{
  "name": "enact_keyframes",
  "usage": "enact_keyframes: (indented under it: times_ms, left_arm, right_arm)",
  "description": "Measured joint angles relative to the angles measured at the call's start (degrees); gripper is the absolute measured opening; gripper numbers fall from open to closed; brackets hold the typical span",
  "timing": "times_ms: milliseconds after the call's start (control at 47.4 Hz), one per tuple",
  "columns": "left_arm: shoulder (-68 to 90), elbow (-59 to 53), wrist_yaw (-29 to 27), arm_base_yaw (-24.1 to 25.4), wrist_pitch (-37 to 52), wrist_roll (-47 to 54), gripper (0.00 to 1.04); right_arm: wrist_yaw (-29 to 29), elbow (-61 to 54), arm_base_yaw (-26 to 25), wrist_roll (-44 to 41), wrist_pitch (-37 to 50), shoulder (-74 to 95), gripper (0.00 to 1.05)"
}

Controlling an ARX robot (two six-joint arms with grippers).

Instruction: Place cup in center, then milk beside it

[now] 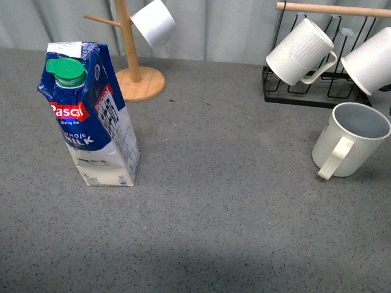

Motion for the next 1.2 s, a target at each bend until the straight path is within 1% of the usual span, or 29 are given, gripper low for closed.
enact_keyframes:
  times_ms: [105,422,485,506,591,633,696,717,865,886,970,1202]
  left_arm:
    - [0.00,0.00,0.00,0.00,0.00,0.00,0.98]
    - [0.00,0.00,0.00,0.00,-0.02,0.00,0.98]
    - [0.00,0.00,-0.02,0.00,0.00,0.00,0.98]
    - [0.00,0.00,-0.02,0.00,0.00,0.00,0.98]
    - [0.00,0.00,-0.02,0.00,0.00,0.00,0.98]
    - [0.00,0.00,-0.02,0.00,-0.02,0.00,0.98]
    - [0.00,0.00,0.00,0.00,-0.02,0.00,0.98]
    - [0.00,0.00,0.00,0.00,-0.02,0.00,0.98]
    - [0.00,0.00,0.00,0.00,-0.02,0.00,0.98]
    - [0.00,0.00,-0.02,0.00,-0.02,0.00,0.98]
    - [0.00,0.00,-0.02,0.00,-0.02,0.00,0.98]
    - [0.00,0.00,-0.02,0.00,-0.02,0.00,0.98]
  right_arm:
    - [0.48,3.56,0.79,1.97,-3.08,4.09,0.96]
    - [0.74,8.52,2.01,5.01,-4.70,9.81,0.96]
    - [1.18,9.11,2.10,5.75,-5.38,10.78,0.87]
    - [1.14,9.40,2.10,6.14,-5.88,11.13,0.82]
    - [1.16,9.92,2.10,7.06,-6.43,11.96,0.68]
    - [0.90,10.36,2.14,7.69,-6.69,12.52,0.57]
    - [0.92,10.56,2.21,8.20,-6.80,12.68,0.46]
    - [0.92,10.69,2.23,8.46,-6.91,12.74,0.41]
    - [0.96,11.47,2.47,9.27,-7.54,12.74,0.14]
    - [1.01,11.65,2.51,9.35,-7.76,12.74,0.09]
    - [0.87,12.02,2.58,9.68,-8.17,12.74,0.01]
    - [0.48,12.31,2.93,9.77,-11.15,11.30,0.02]
